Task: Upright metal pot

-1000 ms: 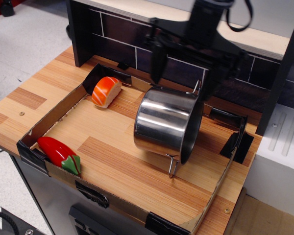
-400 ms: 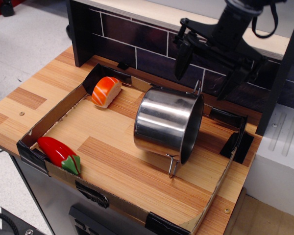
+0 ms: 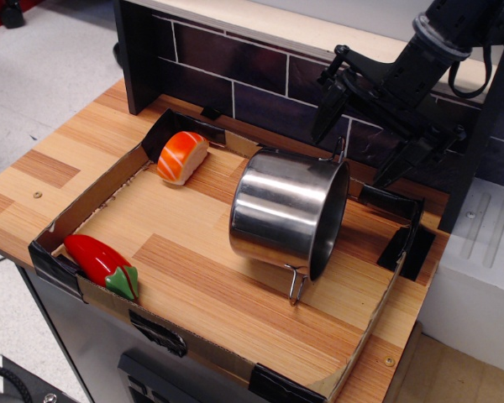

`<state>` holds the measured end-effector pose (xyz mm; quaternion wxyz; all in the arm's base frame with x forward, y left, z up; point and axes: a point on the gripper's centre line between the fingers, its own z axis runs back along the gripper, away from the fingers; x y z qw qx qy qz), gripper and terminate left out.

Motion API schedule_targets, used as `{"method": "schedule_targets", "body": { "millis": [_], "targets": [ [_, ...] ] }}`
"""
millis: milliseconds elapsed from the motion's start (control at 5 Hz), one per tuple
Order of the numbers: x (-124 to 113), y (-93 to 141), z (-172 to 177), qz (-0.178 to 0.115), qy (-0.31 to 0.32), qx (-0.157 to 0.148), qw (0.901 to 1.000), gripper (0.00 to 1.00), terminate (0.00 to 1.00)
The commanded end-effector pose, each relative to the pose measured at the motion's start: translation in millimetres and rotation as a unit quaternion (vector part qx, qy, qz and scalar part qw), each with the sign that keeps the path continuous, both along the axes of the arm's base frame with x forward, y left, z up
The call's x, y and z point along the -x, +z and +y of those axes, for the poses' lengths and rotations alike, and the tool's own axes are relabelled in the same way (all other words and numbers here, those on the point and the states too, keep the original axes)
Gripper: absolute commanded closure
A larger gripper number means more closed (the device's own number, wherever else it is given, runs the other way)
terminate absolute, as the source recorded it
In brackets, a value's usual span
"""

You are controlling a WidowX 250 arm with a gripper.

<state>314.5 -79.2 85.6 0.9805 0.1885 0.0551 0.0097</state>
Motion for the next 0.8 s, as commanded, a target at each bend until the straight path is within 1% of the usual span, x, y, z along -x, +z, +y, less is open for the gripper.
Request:
{"method": "schedule_targets", "body": {
  "millis": [0,200,400,600],
  "targets": [
    [0.9,0.1,0.1,-0.009,-0.006,-0.004,0.9999,0.00,0.00],
    [7.4,-0.9,3.4,0.003,-0.006,-0.006,1.0000,0.00,0.00],
    [12.0,-5.5,4.3,0.002,-0.004,-0.009,1.0000,0.00,0.00],
    [12.3,-6.7,5.7,-0.019,0.011,-0.008,0.9997,1.00,0.00]
  ]
}}
